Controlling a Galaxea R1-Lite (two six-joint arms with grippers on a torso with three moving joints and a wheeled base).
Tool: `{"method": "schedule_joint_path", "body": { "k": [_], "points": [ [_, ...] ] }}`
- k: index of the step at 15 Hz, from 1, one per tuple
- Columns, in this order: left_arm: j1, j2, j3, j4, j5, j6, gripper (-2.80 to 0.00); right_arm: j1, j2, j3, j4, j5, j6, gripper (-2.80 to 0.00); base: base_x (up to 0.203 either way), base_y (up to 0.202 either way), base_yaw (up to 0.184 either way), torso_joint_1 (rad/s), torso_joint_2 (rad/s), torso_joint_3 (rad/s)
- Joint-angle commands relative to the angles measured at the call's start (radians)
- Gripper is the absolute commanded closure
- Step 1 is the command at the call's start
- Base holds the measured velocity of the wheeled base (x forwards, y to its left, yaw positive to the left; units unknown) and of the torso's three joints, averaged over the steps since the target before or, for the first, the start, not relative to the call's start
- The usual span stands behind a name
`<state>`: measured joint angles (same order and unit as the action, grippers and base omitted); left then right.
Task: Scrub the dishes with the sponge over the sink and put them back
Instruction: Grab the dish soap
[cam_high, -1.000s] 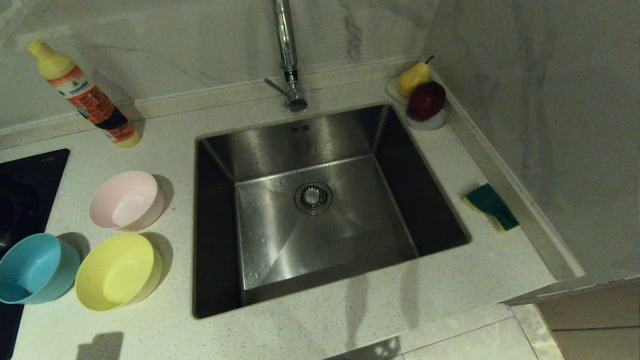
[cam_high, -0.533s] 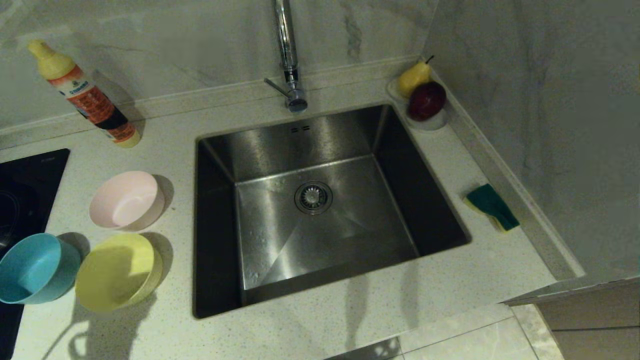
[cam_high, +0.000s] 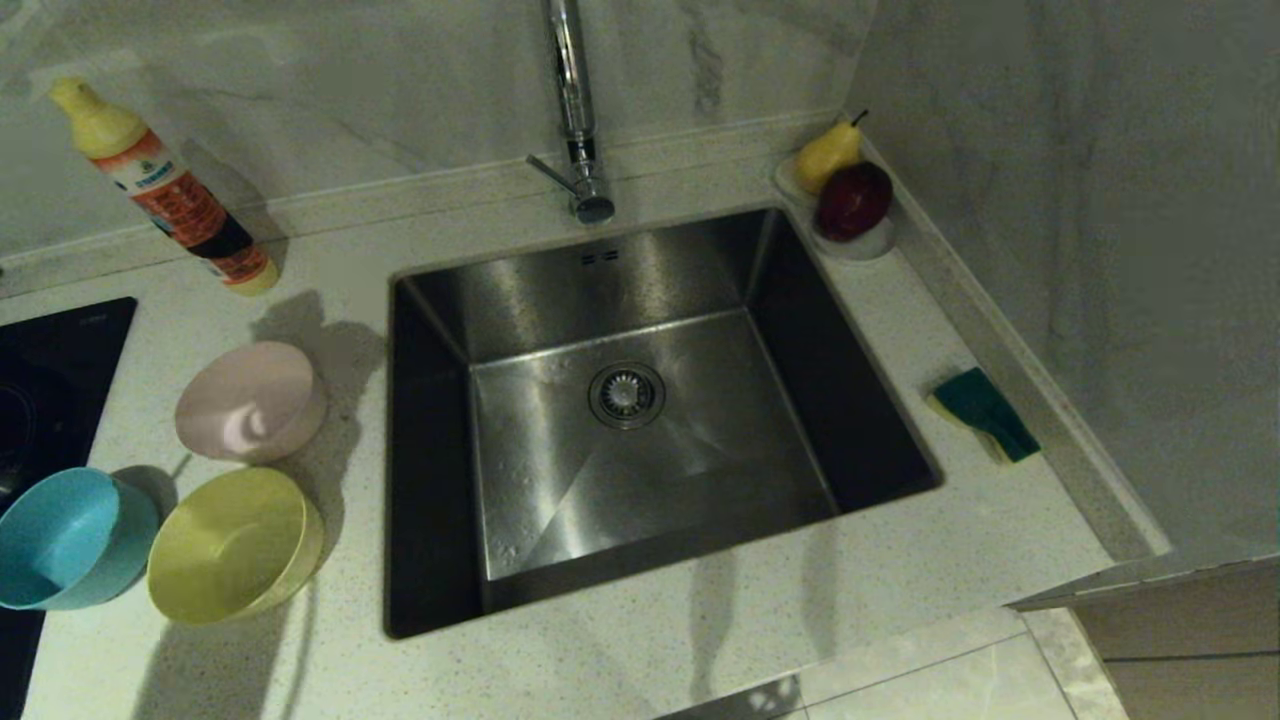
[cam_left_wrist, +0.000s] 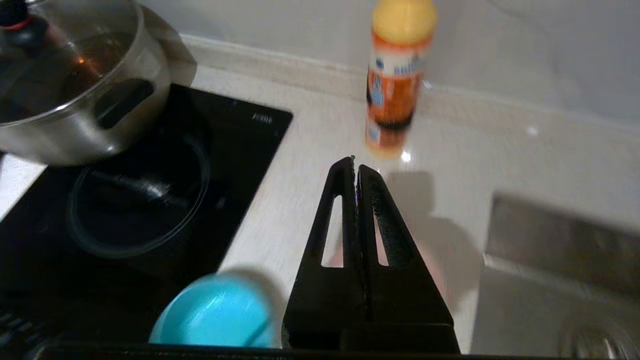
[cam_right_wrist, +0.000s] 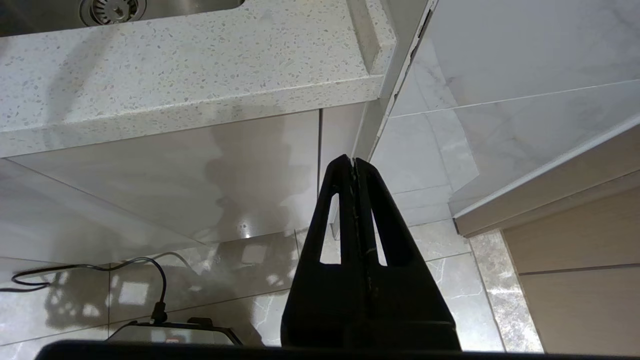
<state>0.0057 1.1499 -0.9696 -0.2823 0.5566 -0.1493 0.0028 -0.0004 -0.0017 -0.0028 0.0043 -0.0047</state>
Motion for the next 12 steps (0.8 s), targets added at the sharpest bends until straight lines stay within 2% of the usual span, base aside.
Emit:
{"method": "schedule_joint_path", "body": {
  "k": [1, 4, 8, 9, 12],
  "points": [
    [0.0, 0.227, -0.083, -0.059, 0.042, -0.014, 0.0, 0.0, 0.0, 0.0, 0.0, 0.0, -0.001, 0.0, 0.0, 0.0, 0.0, 0.0, 0.0, 0.0],
    [0.004, 0.381, -0.15, -0.151, 0.066, -0.022, 0.0, 0.0, 0.0, 0.0, 0.0, 0.0, 0.0, 0.0, 0.0, 0.0, 0.0, 0.0, 0.0, 0.0],
    [0.01, 0.499, -0.219, -0.18, 0.079, -0.027, 0.0, 0.0, 0.0, 0.0, 0.0, 0.0, -0.001, 0.0, 0.0, 0.0, 0.0, 0.0, 0.0, 0.0],
    [0.011, 0.516, -0.22, -0.181, 0.076, -0.032, -2.8, 0.0, 0.0, 0.0, 0.0, 0.0, 0.0, 0.0, 0.0, 0.0, 0.0, 0.0, 0.0, 0.0],
    [0.012, 0.549, -0.201, -0.233, 0.033, -0.03, -2.8, 0.0, 0.0, 0.0, 0.0, 0.0, 0.0, 0.0, 0.0, 0.0, 0.0, 0.0, 0.0, 0.0]
  ]
}}
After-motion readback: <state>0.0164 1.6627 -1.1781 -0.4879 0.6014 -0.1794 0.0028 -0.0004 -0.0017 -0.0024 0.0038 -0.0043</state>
